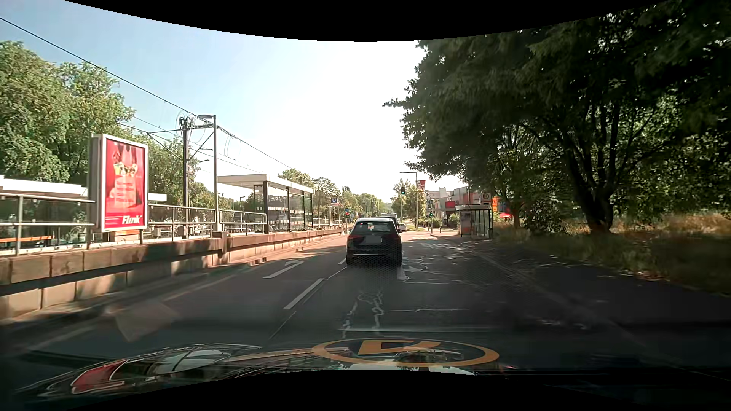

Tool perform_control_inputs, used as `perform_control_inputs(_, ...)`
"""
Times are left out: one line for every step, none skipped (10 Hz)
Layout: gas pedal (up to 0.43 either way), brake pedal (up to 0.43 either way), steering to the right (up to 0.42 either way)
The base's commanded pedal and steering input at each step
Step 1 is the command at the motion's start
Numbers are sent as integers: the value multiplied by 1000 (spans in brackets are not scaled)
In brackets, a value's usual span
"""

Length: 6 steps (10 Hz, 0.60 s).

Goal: Follow the waypoints while adhering to traffic rules and regulations

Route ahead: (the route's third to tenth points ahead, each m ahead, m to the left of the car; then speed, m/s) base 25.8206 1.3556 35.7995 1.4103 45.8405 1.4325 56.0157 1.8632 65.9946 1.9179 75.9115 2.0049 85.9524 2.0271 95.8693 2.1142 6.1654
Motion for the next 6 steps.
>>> perform_control_inputs(228, 0, -2)
perform_control_inputs(240, 0, -2)
perform_control_inputs(248, 0, -2)
perform_control_inputs(248, 0, -2)
perform_control_inputs(248, 0, -2)
perform_control_inputs(248, 0, -2)
